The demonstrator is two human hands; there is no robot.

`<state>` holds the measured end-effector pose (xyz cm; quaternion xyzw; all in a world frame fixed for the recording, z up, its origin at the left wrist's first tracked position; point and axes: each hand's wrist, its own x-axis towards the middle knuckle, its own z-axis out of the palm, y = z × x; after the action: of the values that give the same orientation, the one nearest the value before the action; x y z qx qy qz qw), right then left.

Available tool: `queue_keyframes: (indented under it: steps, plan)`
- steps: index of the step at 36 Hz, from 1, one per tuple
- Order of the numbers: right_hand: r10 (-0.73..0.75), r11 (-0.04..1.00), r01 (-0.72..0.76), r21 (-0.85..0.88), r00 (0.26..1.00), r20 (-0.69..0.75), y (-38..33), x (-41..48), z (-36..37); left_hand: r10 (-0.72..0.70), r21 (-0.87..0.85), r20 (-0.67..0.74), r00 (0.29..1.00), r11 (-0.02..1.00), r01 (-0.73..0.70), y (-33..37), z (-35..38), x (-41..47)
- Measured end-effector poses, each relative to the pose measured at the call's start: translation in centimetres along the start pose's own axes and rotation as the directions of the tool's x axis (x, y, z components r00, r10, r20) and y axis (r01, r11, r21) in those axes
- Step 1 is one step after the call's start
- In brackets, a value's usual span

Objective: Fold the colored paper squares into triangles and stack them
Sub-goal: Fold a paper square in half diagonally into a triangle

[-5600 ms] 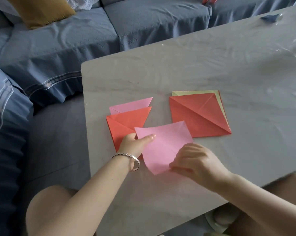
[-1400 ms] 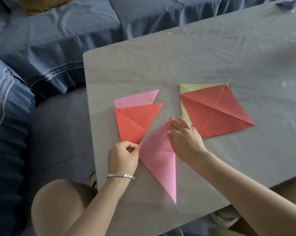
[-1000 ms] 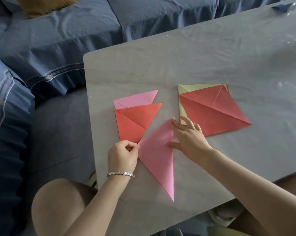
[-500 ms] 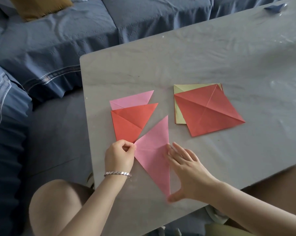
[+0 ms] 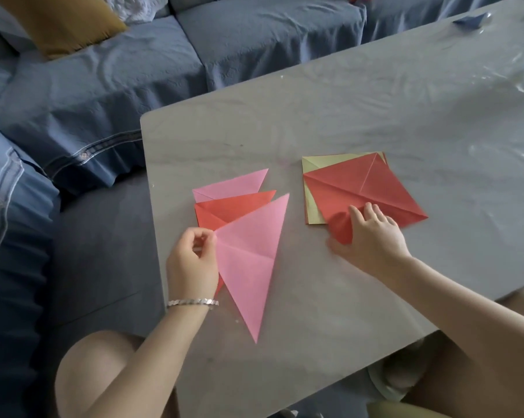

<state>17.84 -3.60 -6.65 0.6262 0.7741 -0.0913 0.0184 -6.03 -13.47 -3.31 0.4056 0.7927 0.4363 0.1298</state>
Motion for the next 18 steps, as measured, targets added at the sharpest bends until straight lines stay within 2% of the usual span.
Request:
queue_keyframes:
  steps: [2,5,9,12,14,16,17,18]
  plan:
    - [-0.041,0.998,0.038,-0.045,0.997,-0.064,-0.1,0.0,-0.1,0.036,0.009,-0.034,0.999,0.999,-0.036,0.4,-0.2,1.4]
    - [-0.091,0.995,0.088,-0.048,0.994,-0.066,0.2,-0.1,0.0,0.06,0.09,-0.072,0.996,0.995,-0.053,0.6,-0.4,4.1]
    - [-0.127,0.99,0.136,0.031,0.973,-0.194,1.2,-0.4,0.5,0.062,0.246,-0.027,0.998,0.968,-0.053,0.2,-0.4,7.1]
    - [-0.097,0.978,0.147,0.15,0.95,-0.295,1.5,-1.2,0.2,0.195,0.403,0.042,0.98,0.894,-0.195,0.4,0.5,7.3]
    - [-0.151,0.958,0.231,0.171,0.91,-0.385,1.4,-1.8,0.0,0.312,0.449,0.059,0.948,0.84,-0.305,1.0,1.2,6.5]
    - [-0.232,0.92,0.347,0.185,0.859,-0.456,0.9,-2.7,-0.1,0.355,0.382,0.081,0.931,0.852,-0.358,2.1,1.8,5.2]
    - [-0.259,0.899,0.388,0.201,0.844,-0.47,0.4,-3.3,-0.3,0.289,0.283,0.141,0.947,0.905,-0.318,2.5,2.3,4.4]
    - [-0.28,0.878,0.424,0.221,0.831,-0.48,-0.1,-3.8,-0.6,0.17,0.166,0.229,0.959,0.963,-0.211,3.2,2.7,3.5]
